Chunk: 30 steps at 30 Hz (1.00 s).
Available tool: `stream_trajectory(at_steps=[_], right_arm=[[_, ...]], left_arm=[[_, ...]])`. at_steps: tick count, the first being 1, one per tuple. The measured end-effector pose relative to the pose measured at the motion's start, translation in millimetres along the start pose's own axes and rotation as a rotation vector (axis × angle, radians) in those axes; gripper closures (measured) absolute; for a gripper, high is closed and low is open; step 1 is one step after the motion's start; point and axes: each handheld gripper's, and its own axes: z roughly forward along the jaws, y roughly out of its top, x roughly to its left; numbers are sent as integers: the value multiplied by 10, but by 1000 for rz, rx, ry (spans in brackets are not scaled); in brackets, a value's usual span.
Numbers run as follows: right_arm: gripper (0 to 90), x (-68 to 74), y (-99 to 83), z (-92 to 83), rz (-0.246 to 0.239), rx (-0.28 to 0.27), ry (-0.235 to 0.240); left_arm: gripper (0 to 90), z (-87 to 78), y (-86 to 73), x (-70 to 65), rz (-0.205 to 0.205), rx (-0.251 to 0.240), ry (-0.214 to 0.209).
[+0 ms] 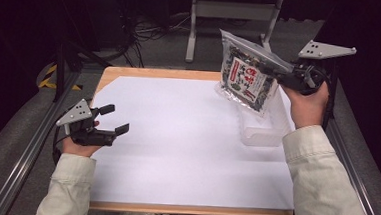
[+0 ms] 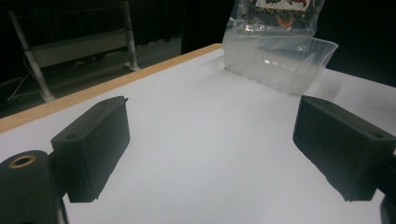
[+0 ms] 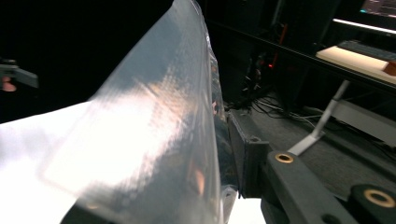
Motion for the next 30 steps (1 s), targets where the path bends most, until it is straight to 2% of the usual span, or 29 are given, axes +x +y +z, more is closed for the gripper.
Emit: stream_trajectory(at_steps=[11,17,22,28,30], right_arm=[[761,-224,0,-90,23,-2,-66],[761,-339,-14,-116,43,14,-106],[761,-430,-77,-134,71,37,-137],[761,-495,-155,-202,97,19,-154],[761,-509,-181,-220,99,18,-156]], left_arm=[[119,13,-8,3,-17,10,-5],[119,20,-14,16,-13,17,-10],[119,13,-15,21,-36,13,-16],[118,9,-21,35,-45,13,-15],[118,13,-26,42,-60,9,-18]])
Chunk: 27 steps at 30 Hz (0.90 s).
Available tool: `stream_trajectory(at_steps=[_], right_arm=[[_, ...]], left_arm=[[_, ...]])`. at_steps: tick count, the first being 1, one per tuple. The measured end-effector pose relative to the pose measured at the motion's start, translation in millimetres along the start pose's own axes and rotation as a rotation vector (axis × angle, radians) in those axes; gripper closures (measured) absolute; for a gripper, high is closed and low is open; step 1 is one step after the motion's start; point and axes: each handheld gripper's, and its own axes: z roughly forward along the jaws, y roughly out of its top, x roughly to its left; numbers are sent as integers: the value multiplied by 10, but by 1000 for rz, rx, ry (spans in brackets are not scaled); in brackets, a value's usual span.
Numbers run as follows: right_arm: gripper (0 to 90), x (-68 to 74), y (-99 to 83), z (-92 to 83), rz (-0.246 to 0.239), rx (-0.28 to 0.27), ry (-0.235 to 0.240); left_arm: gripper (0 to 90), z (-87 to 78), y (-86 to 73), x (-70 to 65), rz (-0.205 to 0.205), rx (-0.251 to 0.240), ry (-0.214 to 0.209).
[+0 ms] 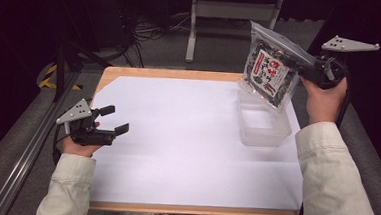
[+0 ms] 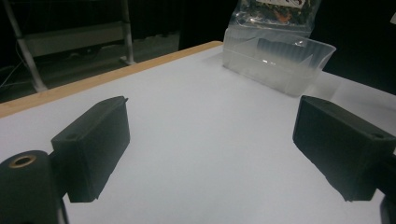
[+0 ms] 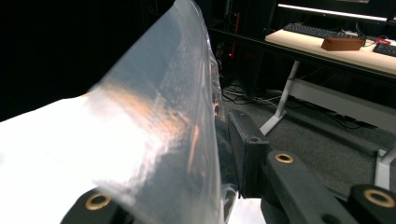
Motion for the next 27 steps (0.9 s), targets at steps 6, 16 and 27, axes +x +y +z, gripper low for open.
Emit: stream_trajectory(at_steps=[6,16,27], right_arm=[[761,-22,-45,-31,-7,-3,-6],[761,-89,-132,-97,-8,-21,-26],[760,-120,-230,-113,-2,-19,-36]], left_arm=[[118,-1,-6,7,-9,-3,-4],[118,-1,-18,11,-21,-2,-4],[118,-4,-20,10,-27,-6,-2]])
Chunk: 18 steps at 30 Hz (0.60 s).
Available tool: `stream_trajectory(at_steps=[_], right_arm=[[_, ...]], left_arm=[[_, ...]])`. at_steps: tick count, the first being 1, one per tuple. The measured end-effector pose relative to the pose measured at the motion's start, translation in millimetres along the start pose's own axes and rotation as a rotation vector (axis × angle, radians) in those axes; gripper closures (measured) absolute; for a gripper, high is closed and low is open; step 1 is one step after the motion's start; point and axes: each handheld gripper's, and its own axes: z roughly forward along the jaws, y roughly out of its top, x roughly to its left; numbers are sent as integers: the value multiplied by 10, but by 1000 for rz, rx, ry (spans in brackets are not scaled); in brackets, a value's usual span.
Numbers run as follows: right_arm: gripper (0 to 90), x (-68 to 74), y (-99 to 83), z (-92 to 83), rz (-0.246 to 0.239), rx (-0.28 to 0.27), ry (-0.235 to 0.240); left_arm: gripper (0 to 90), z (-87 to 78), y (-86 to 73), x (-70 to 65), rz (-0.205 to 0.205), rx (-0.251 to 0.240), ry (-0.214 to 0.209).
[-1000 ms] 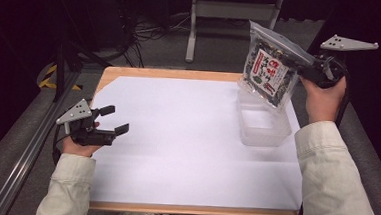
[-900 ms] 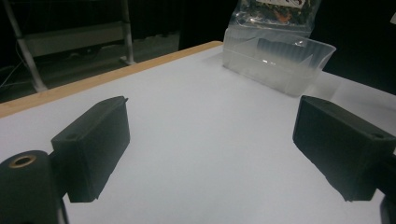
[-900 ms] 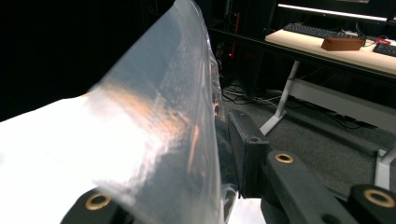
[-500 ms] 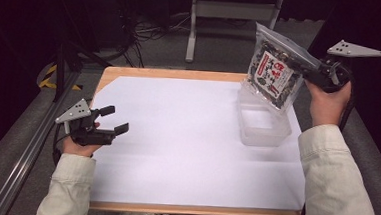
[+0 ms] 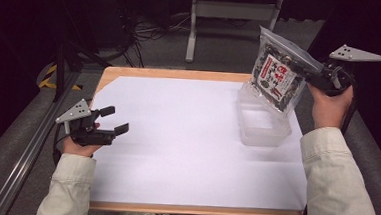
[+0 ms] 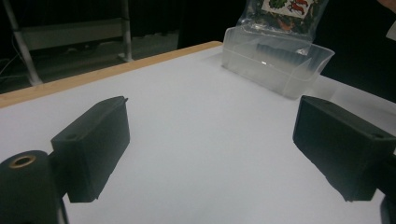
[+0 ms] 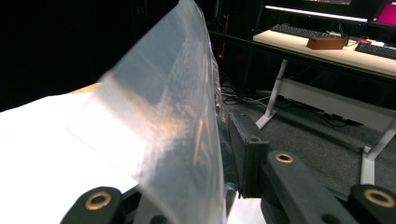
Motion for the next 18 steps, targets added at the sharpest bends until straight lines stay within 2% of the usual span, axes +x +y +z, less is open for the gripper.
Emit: stream_trajectory(at_steps=[12,18], right_arm=[[756,59,-139,45,-36,27,11],[756,77,-241,84,-27,33,11]], left_arm=[[118,-3,-4,5,1,10,4],[118,3,-9,1,0,17,7]])
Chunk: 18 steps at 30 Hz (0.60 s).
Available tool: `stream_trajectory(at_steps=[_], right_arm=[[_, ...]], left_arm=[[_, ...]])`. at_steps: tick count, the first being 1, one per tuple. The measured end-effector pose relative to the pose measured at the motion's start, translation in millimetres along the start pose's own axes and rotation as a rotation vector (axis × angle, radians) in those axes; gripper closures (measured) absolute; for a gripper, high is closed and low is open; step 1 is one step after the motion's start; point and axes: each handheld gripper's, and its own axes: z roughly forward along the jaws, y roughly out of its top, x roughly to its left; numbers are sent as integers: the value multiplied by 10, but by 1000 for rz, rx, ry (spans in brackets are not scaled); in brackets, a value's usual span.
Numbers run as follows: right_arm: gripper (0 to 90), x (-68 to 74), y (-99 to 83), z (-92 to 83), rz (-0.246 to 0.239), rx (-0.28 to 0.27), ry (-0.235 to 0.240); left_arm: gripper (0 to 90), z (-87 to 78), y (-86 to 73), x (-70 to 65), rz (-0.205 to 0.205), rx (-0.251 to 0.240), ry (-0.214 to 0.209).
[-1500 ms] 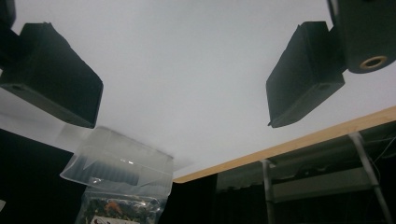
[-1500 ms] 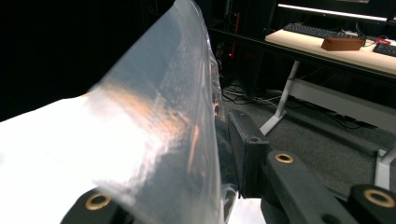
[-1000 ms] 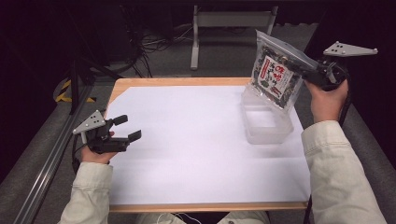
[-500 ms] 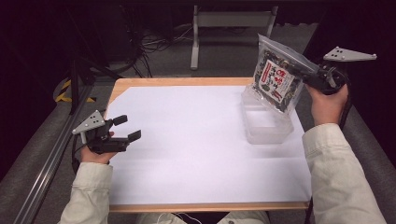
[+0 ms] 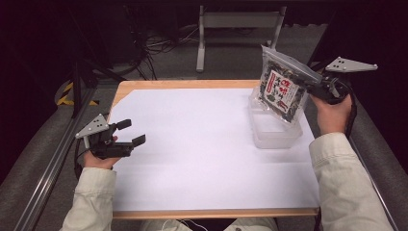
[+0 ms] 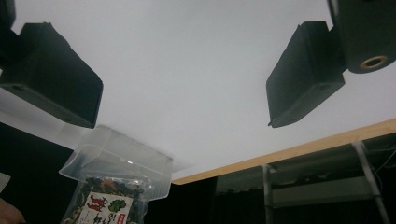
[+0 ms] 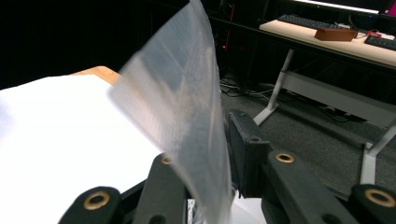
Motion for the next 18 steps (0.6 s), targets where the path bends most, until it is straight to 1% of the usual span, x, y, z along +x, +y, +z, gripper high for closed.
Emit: stream_trajectory(at_steps=[4,6,8,10,13,16,18], right_arm=[[756,-16,-52,5,9,-1,-1],[756,-22,-83,8,23,3,0],[757,-20,-109,20,19,4,7],[756,-8,-140,42,21,17,8],[757,3,-170,50,26,0,21],[756,26,-176,61,23,2,30],[756,39,-177,74,28,8,41]], left_arm=[[118,8,-7,2,-7,-1,0],[118,4,-8,2,-9,-1,2],[118,2,-7,3,-7,-3,2],[118,0,-6,4,-4,-3,2],[118,-2,-7,2,-9,-3,4],[118,-2,-9,9,-5,-2,3],[118,-3,-12,8,-9,-1,5]])
